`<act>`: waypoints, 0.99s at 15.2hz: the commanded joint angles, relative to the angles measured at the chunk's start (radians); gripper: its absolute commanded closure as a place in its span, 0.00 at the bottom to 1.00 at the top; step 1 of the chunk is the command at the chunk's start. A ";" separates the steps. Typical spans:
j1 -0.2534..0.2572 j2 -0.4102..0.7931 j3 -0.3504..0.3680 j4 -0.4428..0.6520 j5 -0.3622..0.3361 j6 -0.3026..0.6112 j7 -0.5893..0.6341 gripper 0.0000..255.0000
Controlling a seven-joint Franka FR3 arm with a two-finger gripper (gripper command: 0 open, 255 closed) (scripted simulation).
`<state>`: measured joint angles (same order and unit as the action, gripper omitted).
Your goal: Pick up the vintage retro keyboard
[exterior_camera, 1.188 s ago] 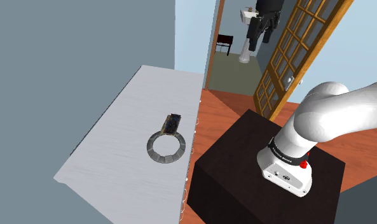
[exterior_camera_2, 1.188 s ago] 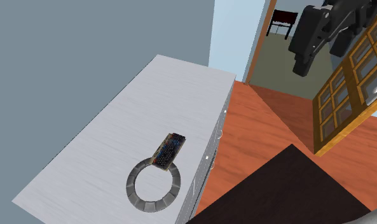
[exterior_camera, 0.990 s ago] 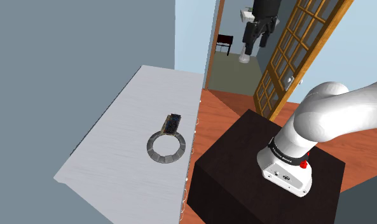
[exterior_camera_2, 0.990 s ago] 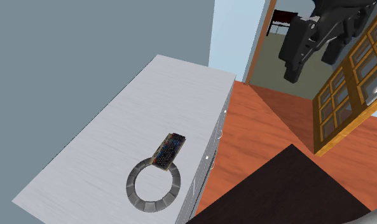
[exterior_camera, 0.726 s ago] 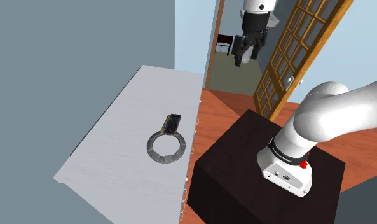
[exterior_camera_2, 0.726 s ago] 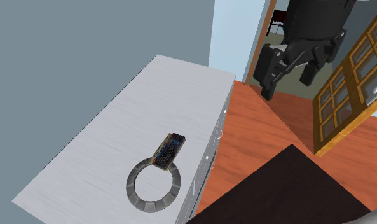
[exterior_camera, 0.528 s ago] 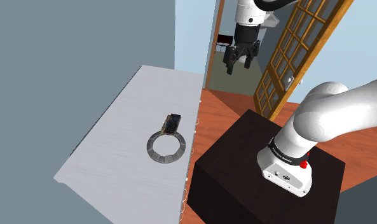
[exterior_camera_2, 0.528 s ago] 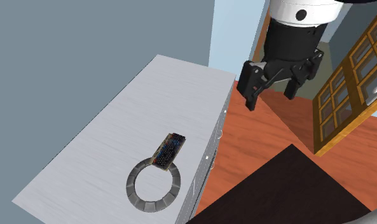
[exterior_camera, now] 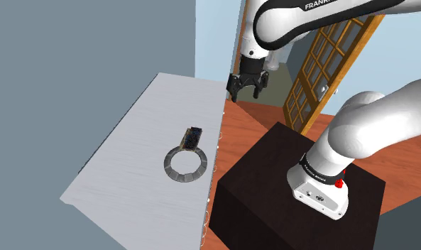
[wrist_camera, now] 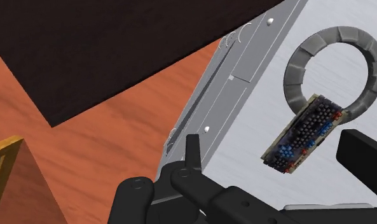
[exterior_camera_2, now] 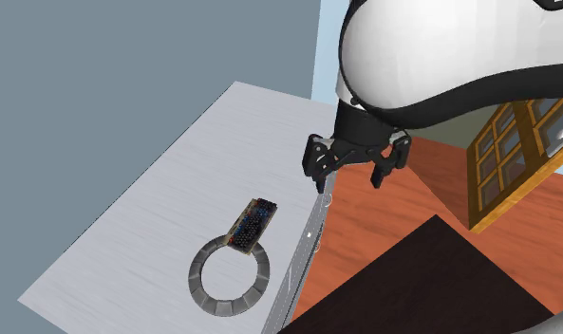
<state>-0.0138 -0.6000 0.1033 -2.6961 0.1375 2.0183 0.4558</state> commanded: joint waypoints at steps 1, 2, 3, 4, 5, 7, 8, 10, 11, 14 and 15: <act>0.007 0.064 0.025 -0.014 0.036 0.089 0.054 0.00; 0.010 0.099 0.036 -0.017 0.052 0.132 0.077 0.00; 0.012 0.136 0.046 -0.018 0.068 0.174 0.100 0.00; 0.014 0.175 0.056 -0.017 0.083 0.217 0.122 0.00; 0.017 0.215 0.066 -0.014 0.098 0.259 0.144 0.00; 0.021 0.299 0.084 -0.003 0.126 0.343 0.185 0.00; 0.024 0.342 0.092 0.005 0.139 0.384 0.206 0.00; 0.028 0.431 0.107 0.027 0.162 0.464 0.245 0.00; 0.030 0.477 0.113 0.040 0.173 0.502 0.264 0.00; 0.038 0.614 0.127 0.091 0.200 0.609 0.320 0.00; 0.041 0.660 0.130 0.111 0.208 0.642 0.338 0.00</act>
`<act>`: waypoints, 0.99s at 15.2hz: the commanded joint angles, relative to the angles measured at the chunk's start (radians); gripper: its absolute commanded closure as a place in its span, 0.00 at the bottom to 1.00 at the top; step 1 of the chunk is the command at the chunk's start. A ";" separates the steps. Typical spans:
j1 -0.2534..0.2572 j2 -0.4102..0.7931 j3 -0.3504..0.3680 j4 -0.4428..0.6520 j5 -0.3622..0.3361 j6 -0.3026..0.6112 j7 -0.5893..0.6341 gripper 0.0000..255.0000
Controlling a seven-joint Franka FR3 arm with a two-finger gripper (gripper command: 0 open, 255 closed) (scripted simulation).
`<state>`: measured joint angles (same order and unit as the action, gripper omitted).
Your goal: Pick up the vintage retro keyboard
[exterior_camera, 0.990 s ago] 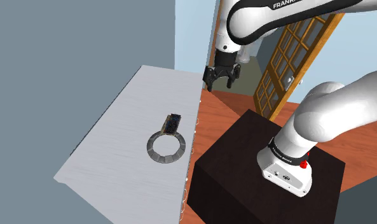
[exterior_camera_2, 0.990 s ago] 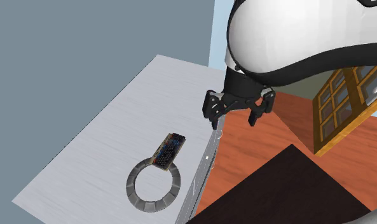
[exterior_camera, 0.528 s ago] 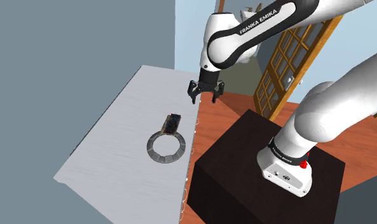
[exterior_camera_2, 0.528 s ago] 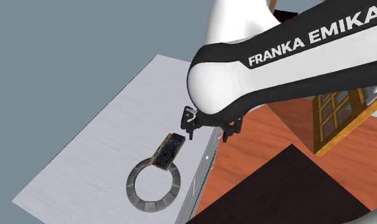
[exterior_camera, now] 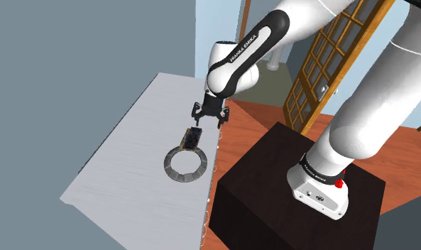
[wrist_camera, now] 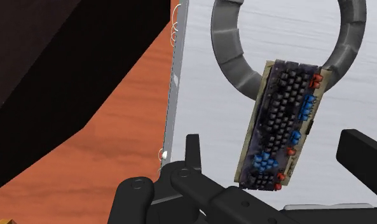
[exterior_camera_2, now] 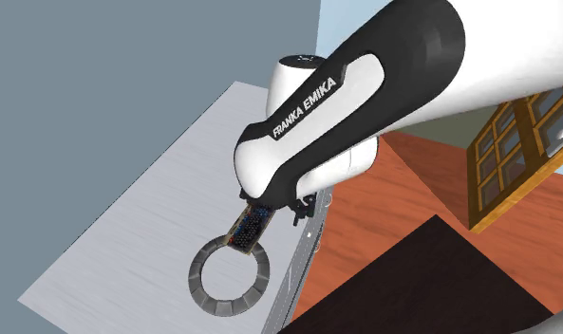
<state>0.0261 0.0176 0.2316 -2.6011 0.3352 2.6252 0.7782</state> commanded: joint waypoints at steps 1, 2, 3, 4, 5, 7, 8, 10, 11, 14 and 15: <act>0.005 0.088 0.004 0.037 0.018 0.066 0.034 0.00; 0.008 0.133 0.005 0.060 0.025 0.096 0.051 0.00; 0.013 0.177 0.006 0.084 0.031 0.124 0.068 0.00; 0.017 0.221 0.005 0.109 0.038 0.150 0.084 0.00; 0.023 0.265 0.004 0.136 0.046 0.174 0.099 0.00; 0.032 0.351 0.001 0.193 0.060 0.218 0.128 0.00; 0.033 0.354 0.001 0.196 0.061 0.220 0.129 0.00; 0.031 0.385 0.004 0.202 0.066 0.243 0.120 0.00; 0.029 0.400 0.006 0.206 0.068 0.254 0.116 0.00; 0.025 0.446 0.011 0.219 0.073 0.288 0.103 0.00; 0.023 0.471 0.014 0.226 0.075 0.305 0.096 0.00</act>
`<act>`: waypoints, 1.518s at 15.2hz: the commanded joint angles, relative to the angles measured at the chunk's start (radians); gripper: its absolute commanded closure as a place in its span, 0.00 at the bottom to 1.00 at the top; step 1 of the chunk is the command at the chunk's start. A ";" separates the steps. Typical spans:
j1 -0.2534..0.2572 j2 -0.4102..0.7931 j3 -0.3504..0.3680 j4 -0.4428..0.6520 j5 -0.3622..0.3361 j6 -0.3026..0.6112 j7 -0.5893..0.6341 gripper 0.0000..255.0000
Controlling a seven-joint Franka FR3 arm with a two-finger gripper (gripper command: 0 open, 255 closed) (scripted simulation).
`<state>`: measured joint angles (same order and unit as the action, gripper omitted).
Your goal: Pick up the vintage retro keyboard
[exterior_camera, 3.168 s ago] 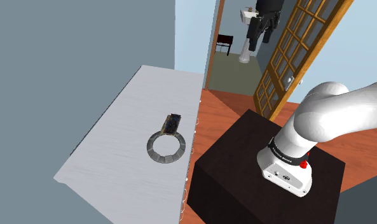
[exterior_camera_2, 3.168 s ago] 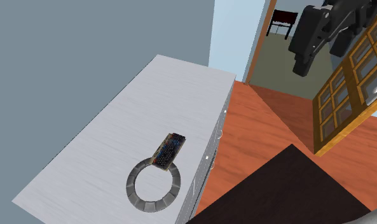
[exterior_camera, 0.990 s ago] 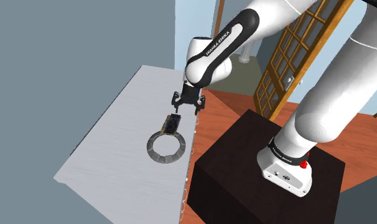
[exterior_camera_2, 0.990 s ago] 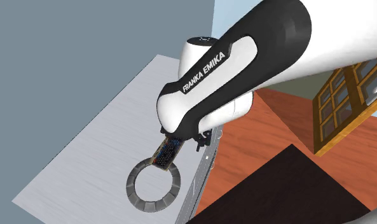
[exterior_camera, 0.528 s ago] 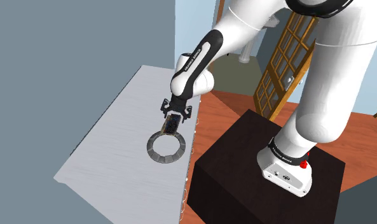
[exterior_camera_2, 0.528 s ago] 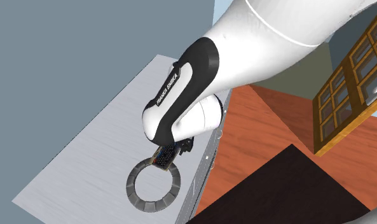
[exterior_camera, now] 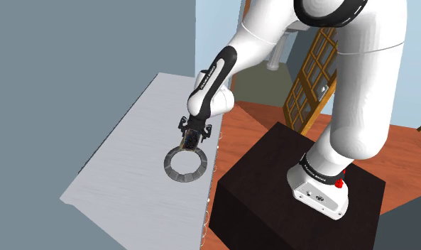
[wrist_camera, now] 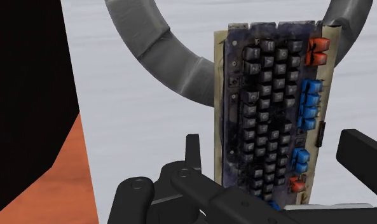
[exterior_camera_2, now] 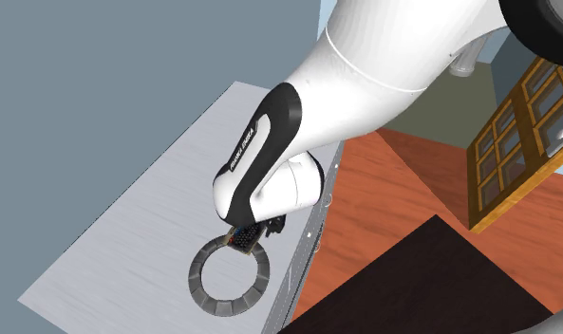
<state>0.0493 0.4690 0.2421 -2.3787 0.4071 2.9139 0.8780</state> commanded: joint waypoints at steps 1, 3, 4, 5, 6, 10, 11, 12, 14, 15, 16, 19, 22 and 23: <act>0.000 0.019 0.003 0.003 0.003 0.017 -0.004 0.00; 0.000 0.022 0.003 0.005 0.003 0.018 -0.004 1.00; 0.000 0.022 0.003 0.005 0.003 0.018 -0.004 1.00; 0.000 0.022 0.003 0.005 0.002 0.018 -0.004 1.00; 0.000 0.023 0.003 0.005 0.003 0.018 -0.004 1.00; 0.000 0.023 0.003 0.005 0.003 0.018 -0.004 1.00; 0.000 0.023 0.003 0.005 0.003 0.018 -0.004 1.00; 0.000 0.019 0.003 0.003 0.003 0.016 -0.004 1.00; 0.003 -0.012 0.000 -0.006 0.000 -0.005 0.004 1.00; 0.004 -0.027 -0.002 -0.010 -0.001 -0.017 0.009 1.00; 0.006 -0.043 -0.004 -0.014 -0.003 -0.028 0.013 1.00; 0.010 -0.088 -0.009 -0.025 -0.009 -0.062 0.026 1.00; 0.013 -0.133 -0.015 -0.034 -0.016 -0.098 0.040 1.00; 0.014 -0.148 -0.016 -0.036 -0.018 -0.110 0.045 1.00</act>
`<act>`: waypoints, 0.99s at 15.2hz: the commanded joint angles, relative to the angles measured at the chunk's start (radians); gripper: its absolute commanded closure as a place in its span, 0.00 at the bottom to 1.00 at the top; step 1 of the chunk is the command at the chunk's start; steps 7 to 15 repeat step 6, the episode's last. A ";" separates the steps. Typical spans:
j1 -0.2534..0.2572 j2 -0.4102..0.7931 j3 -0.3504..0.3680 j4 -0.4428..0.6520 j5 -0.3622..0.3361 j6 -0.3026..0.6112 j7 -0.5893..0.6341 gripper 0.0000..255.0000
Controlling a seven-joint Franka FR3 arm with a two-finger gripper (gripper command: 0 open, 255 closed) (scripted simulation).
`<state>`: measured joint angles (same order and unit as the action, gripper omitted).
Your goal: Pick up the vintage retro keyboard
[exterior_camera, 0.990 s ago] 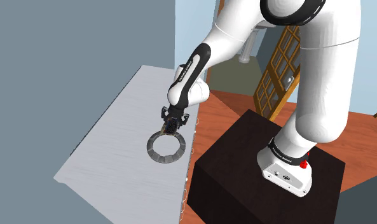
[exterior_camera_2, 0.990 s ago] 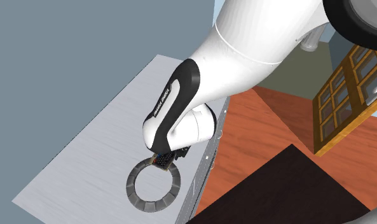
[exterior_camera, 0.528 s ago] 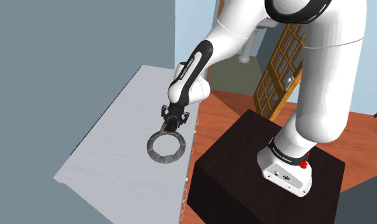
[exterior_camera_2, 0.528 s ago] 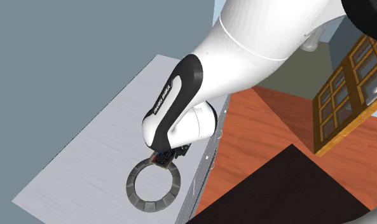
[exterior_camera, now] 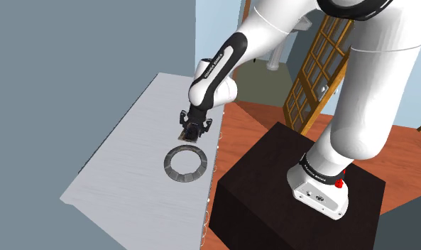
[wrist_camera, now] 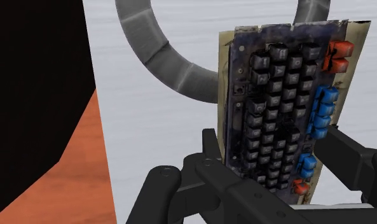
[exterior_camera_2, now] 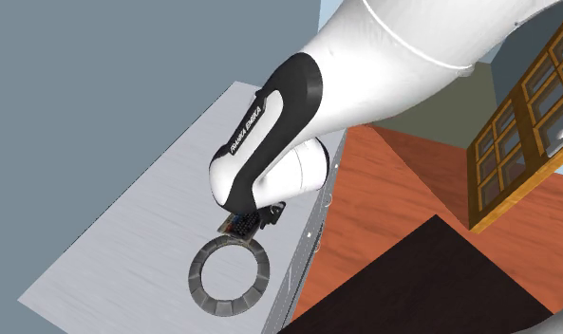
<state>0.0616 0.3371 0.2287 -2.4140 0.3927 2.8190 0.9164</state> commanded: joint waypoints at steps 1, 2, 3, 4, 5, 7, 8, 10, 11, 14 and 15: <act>0.003 -0.031 -0.004 -0.003 -0.007 -0.027 0.011 1.00; 0.003 -0.045 -0.006 -0.005 -0.009 -0.039 0.016 1.00; 0.004 -0.059 -0.008 -0.007 -0.012 -0.052 0.020 1.00; 0.005 -0.073 -0.009 -0.009 -0.015 -0.064 0.025 1.00; 0.005 -0.076 -0.009 -0.009 -0.015 -0.066 0.026 1.00; 0.005 -0.076 -0.009 -0.009 -0.015 -0.066 0.026 1.00; 0.005 -0.076 -0.009 -0.009 -0.015 -0.066 0.026 1.00; 0.005 -0.076 -0.009 -0.009 -0.015 -0.066 0.026 1.00; 0.005 -0.076 -0.009 -0.009 -0.015 -0.066 0.026 1.00; 0.005 -0.076 -0.009 -0.009 -0.015 -0.066 0.026 1.00; 0.005 -0.076 -0.009 -0.009 -0.015 -0.066 0.026 1.00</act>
